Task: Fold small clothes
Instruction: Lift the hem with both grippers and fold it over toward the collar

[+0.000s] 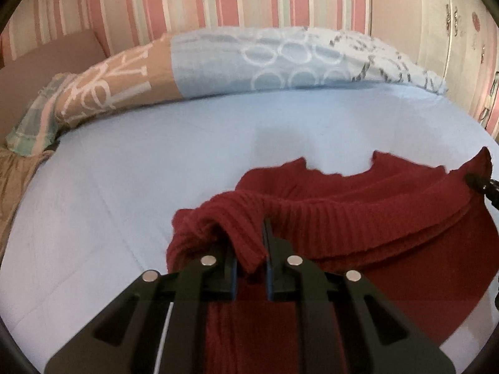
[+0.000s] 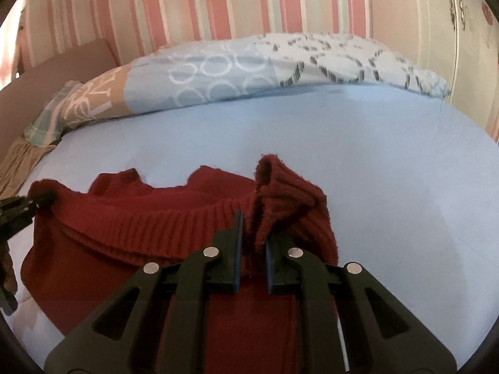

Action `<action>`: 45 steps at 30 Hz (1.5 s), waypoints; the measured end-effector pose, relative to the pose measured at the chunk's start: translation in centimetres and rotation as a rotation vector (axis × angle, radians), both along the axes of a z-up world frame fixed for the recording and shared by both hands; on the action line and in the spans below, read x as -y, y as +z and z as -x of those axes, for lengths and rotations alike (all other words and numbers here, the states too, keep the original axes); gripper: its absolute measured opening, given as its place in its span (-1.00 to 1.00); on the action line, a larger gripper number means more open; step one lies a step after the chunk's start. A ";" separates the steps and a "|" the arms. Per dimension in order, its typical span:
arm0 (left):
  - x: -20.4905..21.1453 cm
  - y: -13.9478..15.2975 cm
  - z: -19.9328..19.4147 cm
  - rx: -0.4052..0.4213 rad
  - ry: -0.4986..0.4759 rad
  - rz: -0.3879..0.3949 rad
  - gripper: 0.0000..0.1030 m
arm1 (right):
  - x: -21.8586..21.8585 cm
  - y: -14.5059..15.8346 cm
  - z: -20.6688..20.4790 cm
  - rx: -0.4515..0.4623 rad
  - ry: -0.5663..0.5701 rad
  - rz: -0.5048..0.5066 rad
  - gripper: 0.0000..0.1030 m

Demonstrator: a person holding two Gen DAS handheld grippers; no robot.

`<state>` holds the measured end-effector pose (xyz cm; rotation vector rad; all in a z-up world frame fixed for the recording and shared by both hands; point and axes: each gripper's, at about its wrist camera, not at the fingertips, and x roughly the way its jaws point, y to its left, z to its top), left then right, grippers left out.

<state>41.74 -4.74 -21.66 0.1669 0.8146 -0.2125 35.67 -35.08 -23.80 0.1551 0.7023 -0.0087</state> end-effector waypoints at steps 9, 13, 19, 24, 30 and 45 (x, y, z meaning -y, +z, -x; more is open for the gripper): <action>0.1 -2.0 -0.5 -0.025 -0.012 -0.020 -0.58 | 0.1 -2.3 -0.6 -0.046 0.018 -0.006 -0.72; -1.1 -1.2 0.0 -0.012 -0.010 0.029 -0.05 | 0.8 -1.5 0.5 0.016 0.039 -0.062 -0.32; -3.0 1.2 2.5 0.084 0.015 0.043 0.37 | 1.2 -0.4 2.4 0.048 0.064 -0.042 -0.05; -1.3 -0.1 1.2 0.037 -0.020 0.008 0.37 | 0.2 -1.4 1.1 -0.013 0.107 -0.001 -0.05; 0.7 -2.0 -1.7 -0.009 -0.001 -0.046 0.37 | -1.5 -2.5 -1.8 -0.081 0.133 0.040 -0.12; -1.2 -3.9 -5.3 -0.016 0.158 -0.062 0.37 | -0.4 -3.9 -6.0 -0.103 0.014 0.043 -0.29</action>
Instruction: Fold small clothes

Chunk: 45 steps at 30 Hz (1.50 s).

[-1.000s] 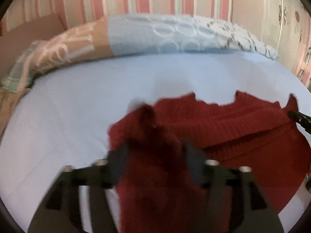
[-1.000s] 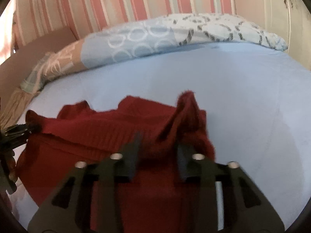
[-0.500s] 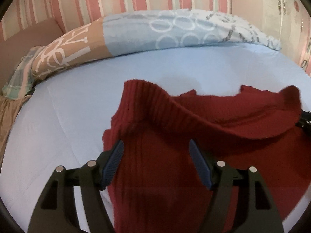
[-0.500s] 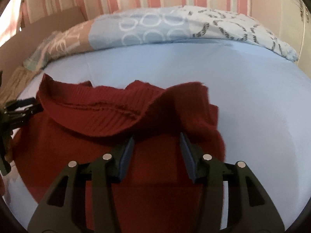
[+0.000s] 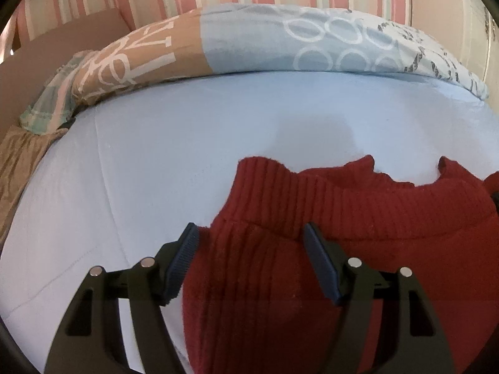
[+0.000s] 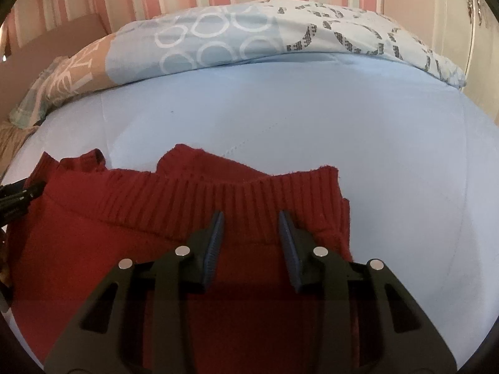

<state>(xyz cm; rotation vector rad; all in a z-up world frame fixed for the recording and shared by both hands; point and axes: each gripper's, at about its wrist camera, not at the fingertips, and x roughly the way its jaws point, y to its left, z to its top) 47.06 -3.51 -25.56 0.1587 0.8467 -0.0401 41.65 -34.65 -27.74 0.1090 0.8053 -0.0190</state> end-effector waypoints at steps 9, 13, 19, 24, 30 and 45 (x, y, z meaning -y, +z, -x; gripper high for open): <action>-0.7 2.9 6.1 0.061 -0.041 0.062 0.36 | -1.6 3.0 5.9 0.117 0.082 -0.091 0.04; -0.6 2.3 9.1 0.047 -0.028 0.067 0.36 | -3.4 2.1 8.8 0.089 0.069 -0.093 0.23; -1.5 -0.1 11.5 -0.017 0.021 0.052 0.39 | -4.3 0.5 10.9 0.037 0.032 -0.026 0.23; -2.9 -0.9 12.4 -0.034 0.033 0.089 0.44 | -2.6 -0.5 11.4 0.017 -0.006 -0.055 0.22; -3.1 -1.9 12.3 -0.037 0.042 0.083 0.56 | -3.2 -1.4 11.0 -0.018 0.004 0.000 0.25; -2.4 -0.9 13.0 -0.007 0.016 0.042 0.57 | -4.5 -0.2 11.9 0.008 0.047 0.029 0.65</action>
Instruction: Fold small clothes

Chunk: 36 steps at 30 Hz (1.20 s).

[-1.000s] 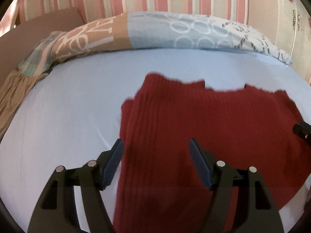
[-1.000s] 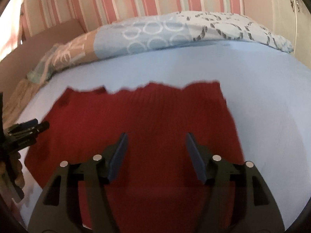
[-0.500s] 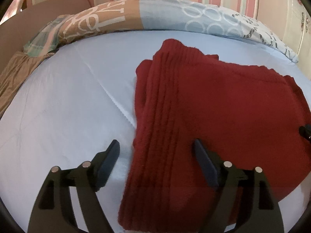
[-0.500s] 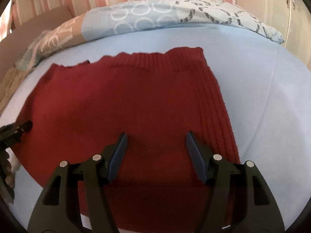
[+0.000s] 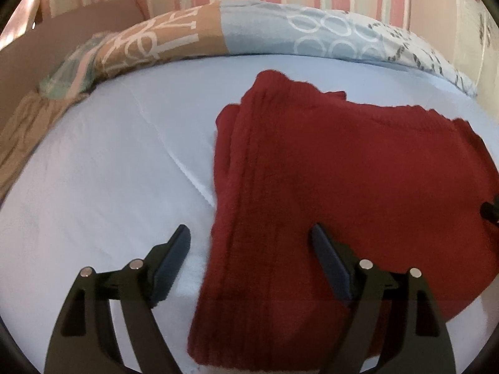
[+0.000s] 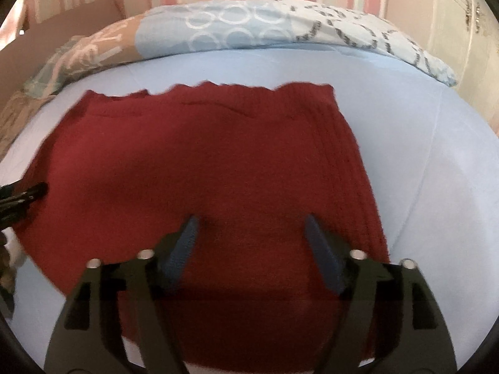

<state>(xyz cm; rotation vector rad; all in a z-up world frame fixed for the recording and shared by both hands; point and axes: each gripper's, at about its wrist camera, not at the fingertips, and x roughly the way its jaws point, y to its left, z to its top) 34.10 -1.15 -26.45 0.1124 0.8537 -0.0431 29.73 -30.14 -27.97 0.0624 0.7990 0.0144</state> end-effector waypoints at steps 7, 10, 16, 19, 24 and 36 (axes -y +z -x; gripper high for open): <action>1.5 2.9 1.2 0.016 -0.033 0.003 0.69 | -0.3 2.4 3.2 0.058 -0.024 0.012 0.87; 2.3 3.9 1.8 0.036 -0.033 -0.024 0.78 | -0.3 2.7 4.4 0.054 -0.031 0.021 0.90; 3.1 5.2 2.8 0.050 -0.041 -0.011 0.84 | 0.3 3.0 6.2 0.053 -0.058 0.013 0.91; 3.2 5.7 3.1 0.046 -0.044 0.033 0.84 | 0.7 3.2 7.0 0.061 -0.084 -0.003 0.94; 3.8 5.8 3.4 -0.009 -0.063 0.056 0.84 | 1.0 3.2 7.7 0.055 -0.113 -0.013 0.94; 5.0 5.5 4.3 -0.024 -0.051 0.057 0.85 | 1.5 1.4 9.0 0.004 -0.144 0.003 0.94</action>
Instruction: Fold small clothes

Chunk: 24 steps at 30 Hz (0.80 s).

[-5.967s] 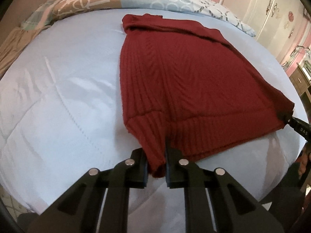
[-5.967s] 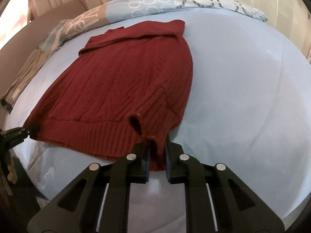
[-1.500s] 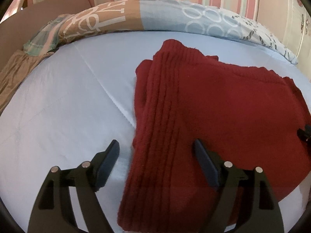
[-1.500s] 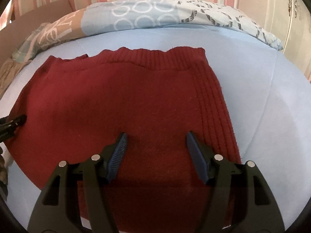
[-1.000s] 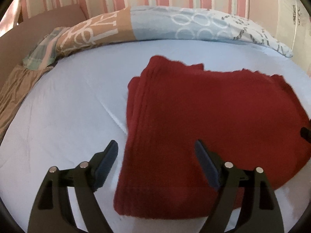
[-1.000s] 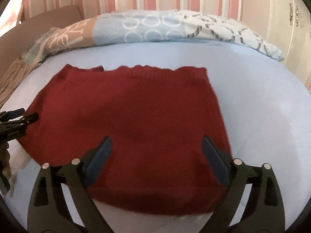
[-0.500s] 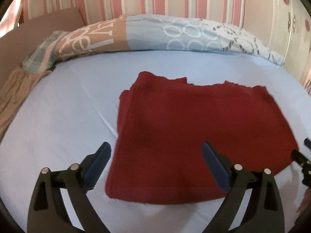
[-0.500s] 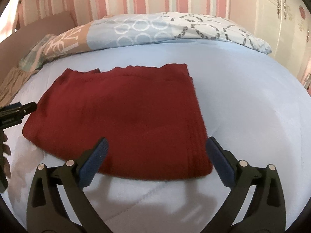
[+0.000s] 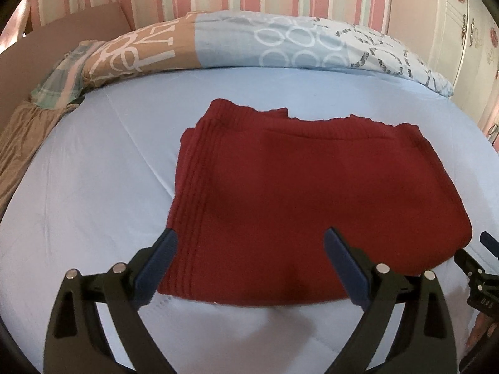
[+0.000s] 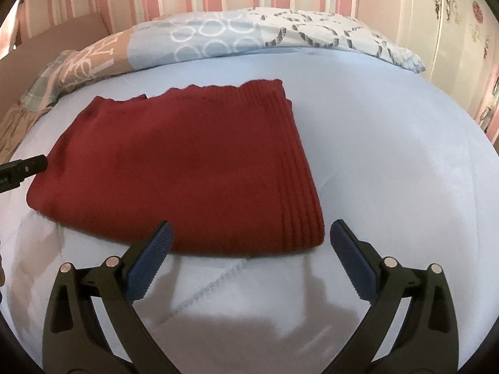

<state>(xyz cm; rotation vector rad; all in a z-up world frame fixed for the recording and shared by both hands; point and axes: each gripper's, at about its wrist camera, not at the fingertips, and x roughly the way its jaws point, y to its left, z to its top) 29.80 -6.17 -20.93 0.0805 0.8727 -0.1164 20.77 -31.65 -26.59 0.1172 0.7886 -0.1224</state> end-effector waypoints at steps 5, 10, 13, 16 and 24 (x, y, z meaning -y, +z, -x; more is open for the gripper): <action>0.0 -0.2 0.1 -0.005 0.002 0.008 0.85 | 0.2 -0.3 0.2 -0.008 0.012 -0.030 0.94; 0.2 -1.2 0.0 -0.022 -0.008 0.016 0.85 | 1.7 -0.9 0.7 -0.029 -0.028 -0.062 0.94; 0.7 -2.1 0.1 -0.032 -0.020 -0.002 0.85 | 2.8 -1.6 1.1 -0.057 -0.043 -0.112 0.90; 0.8 -2.8 0.0 -0.044 -0.022 -0.001 0.85 | 3.7 -2.5 1.6 -0.075 -0.046 -0.166 0.80; 1.2 -2.9 0.0 -0.046 -0.038 -0.008 0.85 | 3.6 -3.0 0.1 -0.093 -0.013 -0.205 0.54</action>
